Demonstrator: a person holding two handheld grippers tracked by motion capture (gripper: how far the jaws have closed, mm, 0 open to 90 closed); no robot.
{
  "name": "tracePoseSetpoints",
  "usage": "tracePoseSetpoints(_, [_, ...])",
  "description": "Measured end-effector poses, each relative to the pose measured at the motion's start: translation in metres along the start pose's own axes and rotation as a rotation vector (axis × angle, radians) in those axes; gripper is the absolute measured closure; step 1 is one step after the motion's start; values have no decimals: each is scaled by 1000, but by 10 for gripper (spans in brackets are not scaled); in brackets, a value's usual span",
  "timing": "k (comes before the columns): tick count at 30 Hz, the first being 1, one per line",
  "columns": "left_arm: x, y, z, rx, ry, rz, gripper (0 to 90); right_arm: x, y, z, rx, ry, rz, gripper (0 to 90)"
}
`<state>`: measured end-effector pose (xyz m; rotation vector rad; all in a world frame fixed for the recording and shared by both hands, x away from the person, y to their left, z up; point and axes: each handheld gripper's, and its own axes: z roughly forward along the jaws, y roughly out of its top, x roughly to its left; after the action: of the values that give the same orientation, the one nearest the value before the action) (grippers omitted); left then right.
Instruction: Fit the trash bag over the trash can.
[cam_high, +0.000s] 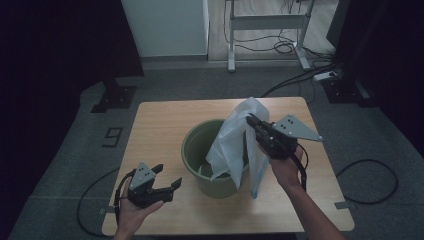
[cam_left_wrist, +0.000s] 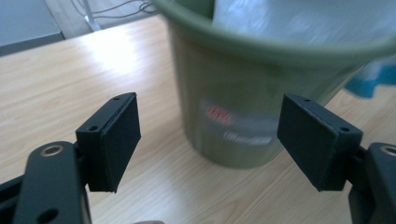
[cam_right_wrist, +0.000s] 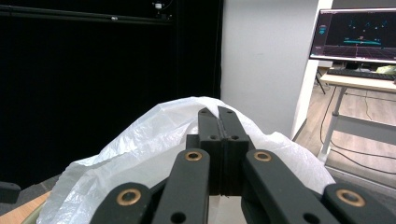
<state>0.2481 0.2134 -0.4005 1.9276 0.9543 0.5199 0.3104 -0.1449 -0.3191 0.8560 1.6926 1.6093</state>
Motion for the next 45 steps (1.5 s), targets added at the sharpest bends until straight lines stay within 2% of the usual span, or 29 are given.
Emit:
tracePoseSetpoints(2, [-5,7,-1,-7,7,10,210,1,0,1,-2,-3,-5,888])
tracePoseSetpoints(7, [-16,18,-1,-28,-11,20,209,7,-1,4,0,-6,-23,886])
tracePoseSetpoints(10, [-23,23,-2,-40,-26,35,208,11,-2,7,1,-30,-51,887])
tracePoseSetpoints(13, [-23,24,1,-32,-28,35,208,13,-4,10,0,-52,-74,887])
tracePoseSetpoints(17, [-19,22,2,-28,-19,21,208,16,-10,12,25,-42,-87,888])
tracePoseSetpoints(18, [-15,19,2,-25,-10,10,208,19,-19,12,59,-19,-79,888])
tracePoseSetpoints(24, [-5,12,2,-17,4,-21,209,23,-42,11,136,47,-22,888])
tracePoseSetpoints(26, [-3,10,1,-15,6,-22,209,29,-49,8,163,89,0,888])
tracePoseSetpoints(30, [1,8,1,-14,12,-33,209,38,-62,2,213,130,-8,888])
tracePoseSetpoints(33, [4,6,2,-13,12,-40,209,38,-67,0,223,137,7,888])
tracePoseSetpoints(36, [5,5,4,-9,14,-44,210,35,-69,-1,218,162,45,880])
tracePoseSetpoints(37, [6,4,4,-7,14,-45,210,35,-69,-1,212,170,51,852])
tracePoseSetpoints(42, [8,1,7,-2,14,-50,210,34,-69,-10,148,221,108,526])
tracePoseSetpoints(45, [10,0,8,2,15,-52,210,36,-70,-27,91,189,103,416])
